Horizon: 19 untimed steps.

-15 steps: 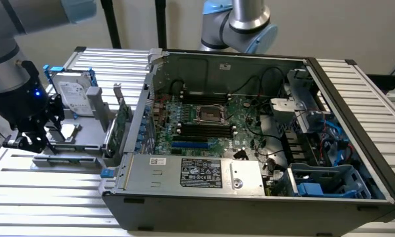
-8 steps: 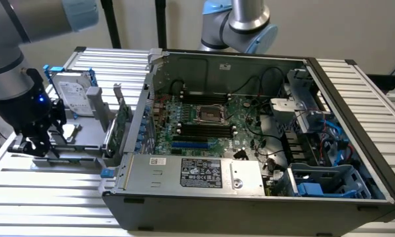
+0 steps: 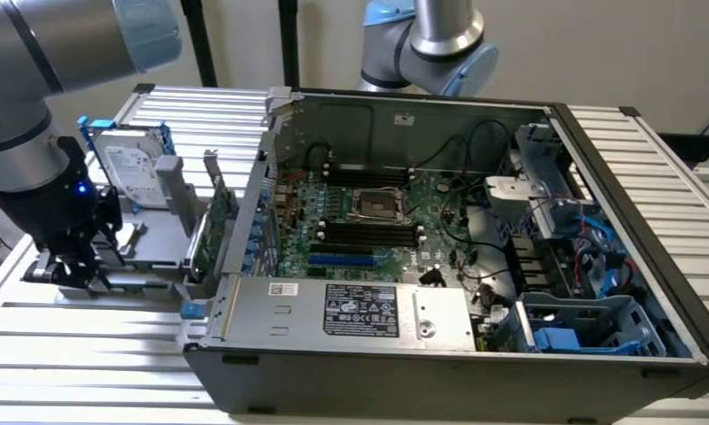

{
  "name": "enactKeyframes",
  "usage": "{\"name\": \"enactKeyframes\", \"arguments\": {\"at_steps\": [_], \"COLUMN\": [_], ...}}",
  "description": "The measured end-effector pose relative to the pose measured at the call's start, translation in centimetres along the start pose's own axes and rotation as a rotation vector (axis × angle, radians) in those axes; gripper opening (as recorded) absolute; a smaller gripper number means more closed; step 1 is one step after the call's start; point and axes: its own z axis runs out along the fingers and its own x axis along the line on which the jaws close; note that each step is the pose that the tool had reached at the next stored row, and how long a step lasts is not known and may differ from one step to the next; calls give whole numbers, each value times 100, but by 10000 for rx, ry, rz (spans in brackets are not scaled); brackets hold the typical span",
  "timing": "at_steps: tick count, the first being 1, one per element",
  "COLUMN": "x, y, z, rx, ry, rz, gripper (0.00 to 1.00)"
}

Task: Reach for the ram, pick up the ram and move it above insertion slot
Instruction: 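Pick up the ram and move it above insertion slot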

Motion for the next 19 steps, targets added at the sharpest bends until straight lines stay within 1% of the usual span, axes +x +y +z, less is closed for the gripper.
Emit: {"name": "enactKeyframes", "arguments": {"at_steps": [5,10,13,19], "x": [7,6,6,2], "y": [-3,-21,-25,-26], "z": [85,129,145,168], "rx": [-26,-120,-130,-132], "ry": [-2,-9,-10,-10], "rz": [-34,-63,-129,-477], "gripper": [42,42,42,42]}}
